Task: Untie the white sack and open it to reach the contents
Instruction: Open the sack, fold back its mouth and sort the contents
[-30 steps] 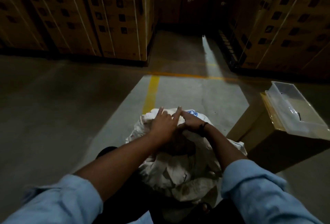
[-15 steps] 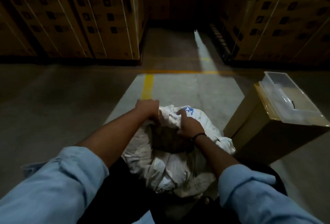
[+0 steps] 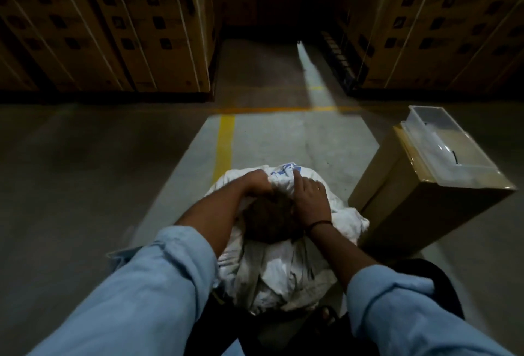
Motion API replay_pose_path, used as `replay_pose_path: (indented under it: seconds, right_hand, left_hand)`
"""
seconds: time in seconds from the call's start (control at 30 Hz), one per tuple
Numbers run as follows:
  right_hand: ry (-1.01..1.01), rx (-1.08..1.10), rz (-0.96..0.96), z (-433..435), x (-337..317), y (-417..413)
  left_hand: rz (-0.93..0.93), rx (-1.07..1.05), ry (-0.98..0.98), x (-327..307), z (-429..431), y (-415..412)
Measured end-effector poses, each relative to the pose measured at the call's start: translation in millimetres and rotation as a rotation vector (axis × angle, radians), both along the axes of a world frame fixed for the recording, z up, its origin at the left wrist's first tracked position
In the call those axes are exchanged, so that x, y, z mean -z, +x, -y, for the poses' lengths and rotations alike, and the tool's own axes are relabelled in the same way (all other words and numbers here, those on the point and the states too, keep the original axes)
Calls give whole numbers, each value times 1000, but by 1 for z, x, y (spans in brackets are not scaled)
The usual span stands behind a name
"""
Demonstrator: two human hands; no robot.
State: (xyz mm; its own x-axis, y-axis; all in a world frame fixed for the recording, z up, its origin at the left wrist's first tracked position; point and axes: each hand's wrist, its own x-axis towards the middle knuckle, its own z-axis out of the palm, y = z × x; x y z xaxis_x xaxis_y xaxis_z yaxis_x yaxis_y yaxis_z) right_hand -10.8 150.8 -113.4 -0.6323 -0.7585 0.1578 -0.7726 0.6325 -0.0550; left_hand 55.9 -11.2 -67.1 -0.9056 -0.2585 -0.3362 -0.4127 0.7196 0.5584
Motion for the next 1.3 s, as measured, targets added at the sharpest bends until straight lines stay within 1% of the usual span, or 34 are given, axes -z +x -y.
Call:
replay_pose_path:
  seconds: [0.03, 0.07, 0.1, 0.13, 0.17, 0.2, 0.23, 0.27, 0.3, 0.33, 0.37, 0.4, 0.47, 0.5, 0.53, 0.57, 0.63, 0.7, 0.73, 0.77, 0.8, 0.83, 0.87, 0.9, 0.93, 0.97, 1.0, 1.03, 1.07, 1.1, 1.13, 1.2, 1.23, 1.3]
  right_hand:
    - [14, -6, 44, -3, 2, 0]
    - [-9, -1, 143, -3, 4, -4]
    - [5, 40, 287, -1, -2, -5]
    - [26, 70, 389, 3, -4, -9]
    - [38, 77, 497, 7, -8, -14]
    - [38, 52, 599, 12, -11, -19]
    - [23, 18, 681, 17, -15, -24]
    - [-30, -3, 754, 20, -20, -30]
    - [-107, -6, 807, 22, -26, -36]
    - [-182, -2, 811, 22, -32, -42]
    - [-215, 29, 759, 23, -37, -47]
    - [-195, 84, 687, 23, -39, -50]
    - [-80, 225, 435, 24, -32, -47]
    - [-54, 292, 308, 24, -23, -44]
    - [-51, 355, 236, 23, -16, -39]
    - [-66, 405, 204, 20, -7, -34]
    - [-92, 433, 205, 8, 11, -33]
    - [-111, 386, 264, -3, 19, -38]
    - [-139, 344, 309, -6, 21, -41]
    - [-172, 298, 365, -6, 20, -42]
    - [-199, 251, 446, -6, 20, -44]
    - [-232, 212, 541, -5, 16, -46]
    - [-266, 166, 640, -4, 11, -49]
    - [-285, 117, 753, -4, 4, -54]
    - [-310, 61, 871, -5, -7, -58]
    - [-335, 14, 954, -7, -18, -62]
    - [-360, -21, 995, -11, -28, -68]
    - [-372, -32, 1018, -15, -36, -73]
    - [-377, -30, 1045, -14, -39, -75]
    - [-360, -32, 1036, -12, -39, -74]
    - [-338, -30, 979, -9, -36, -70]
    - [-304, 66, 748, -2, -15, -59]
    - [-299, 165, 600, -2, -2, -51]
    - [-304, 296, 261, -7, 21, -33]
  left_hand:
    - [45, 27, 60, -7, 6, -2]
    - [108, 59, 71, -13, 11, -5]
    - [182, 88, 11, -15, 14, -8]
    - [242, 97, -89, -14, 17, -12]
    - [287, 93, -232, -13, 18, -14]
    - [284, 83, -416, -10, 14, -13]
    - [220, 106, -619, 0, 12, -17]
    - [57, 185, -809, 6, 3, -18]
    - [-115, 289, -907, 15, -4, -18]
    - [-287, 356, -907, 22, -15, -17]
    - [-368, 378, -868, 32, -22, -19]
    - [-304, 318, -765, 35, -28, -21]
    - [-150, 107, -602, 32, -30, -29]
    - [-158, -9, -536, 31, -28, -34]
    - [-165, -99, -483, 23, -26, -38]
    - [-172, -171, -437, 15, -23, -44]
    - [-115, -296, -328, 0, -6, -53]
    - [17, -332, -168, -5, 17, -59]
    - [60, -314, -133, -5, 27, -60]
    - [90, -278, -157, -3, 36, -61]
    - [96, -230, -264, -2, 39, -62]
    - [73, -150, -451, 1, 39, -63]
    - [-4, -16, -664, 2, 33, -63]
    - [-141, 163, -836, 3, 25, -65]
    - [-285, 355, -906, 4, 14, -67]
    - [-392, 544, -913, 8, 6, -70]
    - [-415, 679, -899, 13, -4, -75]
    - [-369, 735, -877, 17, -12, -78]
    - [-246, 694, -810, 17, -20, -77]
    - [-163, 595, -740, 12, -27, -75]
    - [-99, 466, -668, 10, -32, -77]
    - [-21, 297, -539, 1, -33, -85]
    - [30, 256, -437, -5, -29, -90]
    - [124, 278, -246, -18, -19, -98]
